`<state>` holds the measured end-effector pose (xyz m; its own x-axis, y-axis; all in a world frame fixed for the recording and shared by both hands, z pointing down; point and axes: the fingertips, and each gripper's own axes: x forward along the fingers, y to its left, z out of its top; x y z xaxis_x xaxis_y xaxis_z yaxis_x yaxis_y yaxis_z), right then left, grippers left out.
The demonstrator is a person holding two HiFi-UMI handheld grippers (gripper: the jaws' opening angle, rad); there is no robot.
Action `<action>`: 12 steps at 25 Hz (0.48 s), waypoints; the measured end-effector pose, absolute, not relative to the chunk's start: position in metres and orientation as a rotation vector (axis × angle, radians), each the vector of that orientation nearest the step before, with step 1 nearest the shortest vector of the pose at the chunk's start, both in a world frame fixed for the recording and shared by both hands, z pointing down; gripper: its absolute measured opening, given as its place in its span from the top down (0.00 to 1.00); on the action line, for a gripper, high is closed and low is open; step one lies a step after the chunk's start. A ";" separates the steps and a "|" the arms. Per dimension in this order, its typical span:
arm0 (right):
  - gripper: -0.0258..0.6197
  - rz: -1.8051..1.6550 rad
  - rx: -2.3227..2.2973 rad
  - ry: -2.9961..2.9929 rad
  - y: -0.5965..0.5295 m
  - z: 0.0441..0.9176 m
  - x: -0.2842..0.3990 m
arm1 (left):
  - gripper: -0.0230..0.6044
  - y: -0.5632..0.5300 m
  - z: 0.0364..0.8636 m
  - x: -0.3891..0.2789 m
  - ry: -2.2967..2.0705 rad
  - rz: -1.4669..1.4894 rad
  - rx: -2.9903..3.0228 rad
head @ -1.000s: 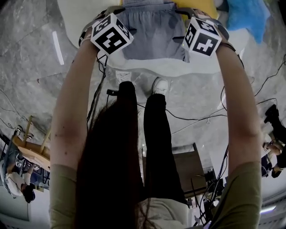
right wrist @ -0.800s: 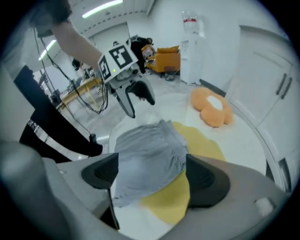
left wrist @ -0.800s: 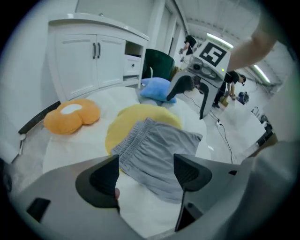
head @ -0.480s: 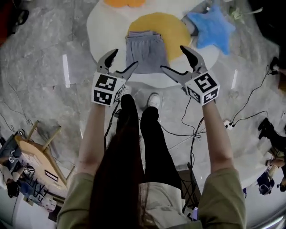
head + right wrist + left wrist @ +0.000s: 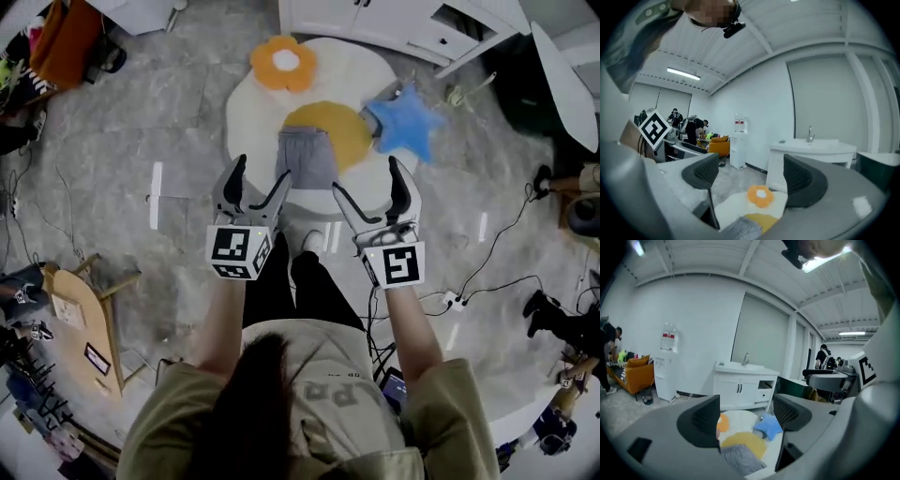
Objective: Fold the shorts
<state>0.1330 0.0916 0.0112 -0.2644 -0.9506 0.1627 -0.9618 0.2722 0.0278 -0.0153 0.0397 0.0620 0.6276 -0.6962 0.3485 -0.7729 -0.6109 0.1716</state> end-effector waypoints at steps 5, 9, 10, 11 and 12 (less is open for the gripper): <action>0.33 -0.052 1.878 -2.436 0.116 -0.085 0.127 | 0.46 0.064 -0.035 -0.024 -1.296 0.308 2.673; 0.55 -0.081 1.935 -2.448 0.130 -0.115 0.129 | 0.54 0.072 -0.077 -0.030 -1.401 0.237 2.694; 0.55 -0.087 1.938 -2.450 0.133 -0.120 0.129 | 0.57 0.075 -0.085 -0.031 -1.421 0.218 2.697; 0.55 -0.099 1.940 -2.449 0.135 -0.125 0.130 | 0.60 0.077 -0.092 -0.030 -1.436 0.200 2.701; 0.57 -0.117 1.943 -2.447 0.136 -0.131 0.131 | 0.65 0.078 -0.100 -0.031 -1.448 0.181 2.707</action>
